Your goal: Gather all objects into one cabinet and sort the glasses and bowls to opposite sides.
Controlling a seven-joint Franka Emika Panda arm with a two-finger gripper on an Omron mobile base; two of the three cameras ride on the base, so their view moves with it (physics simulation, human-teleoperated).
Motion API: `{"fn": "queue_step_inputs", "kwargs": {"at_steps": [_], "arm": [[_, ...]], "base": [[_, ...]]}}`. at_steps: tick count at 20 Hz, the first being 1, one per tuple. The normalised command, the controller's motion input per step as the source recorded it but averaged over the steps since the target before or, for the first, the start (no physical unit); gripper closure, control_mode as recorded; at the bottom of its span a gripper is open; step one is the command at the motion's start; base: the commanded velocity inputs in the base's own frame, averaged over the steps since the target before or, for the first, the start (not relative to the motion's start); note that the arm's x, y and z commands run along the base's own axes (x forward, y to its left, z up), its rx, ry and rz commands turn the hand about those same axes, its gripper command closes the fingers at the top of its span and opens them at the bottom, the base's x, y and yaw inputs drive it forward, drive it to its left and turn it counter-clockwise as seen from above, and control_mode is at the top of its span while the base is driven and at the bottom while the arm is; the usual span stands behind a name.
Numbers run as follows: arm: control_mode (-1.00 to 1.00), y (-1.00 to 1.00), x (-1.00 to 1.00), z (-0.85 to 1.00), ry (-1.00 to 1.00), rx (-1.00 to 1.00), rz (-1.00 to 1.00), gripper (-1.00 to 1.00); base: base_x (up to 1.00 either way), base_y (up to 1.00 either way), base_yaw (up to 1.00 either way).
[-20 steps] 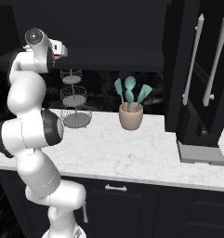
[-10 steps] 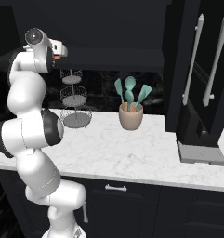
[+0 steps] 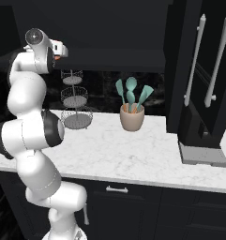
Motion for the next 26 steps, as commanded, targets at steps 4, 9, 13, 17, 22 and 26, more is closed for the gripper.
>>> {"fn": "queue_step_inputs", "kwargs": {"at_steps": [4,9,13,17,22,26], "arm": [[-1.0,0.0,-0.06,0.0,0.0,0.0,0.0,1.0],[-1.0,-0.22,-0.5,0.0,-0.01,0.03,0.0,1.0],[-1.0,-0.3,-0.55,0.06,-0.02,0.09,-0.03,1.0],[-1.0,-0.42,-0.72,0.09,0.0,0.08,-0.04,1.0],[-1.0,-0.58,-0.98,0.15,0.01,0.03,-0.02,1.0],[-1.0,-0.58,-1.0,0.12,0.0,0.0,0.0,1.0]], "base": [[0.0,0.0,0.0],[0.0,0.0,0.0],[0.0,0.0,0.0],[0.0,0.0,0.0],[0.0,0.0,0.0],[0.0,0.0,0.0]]}}
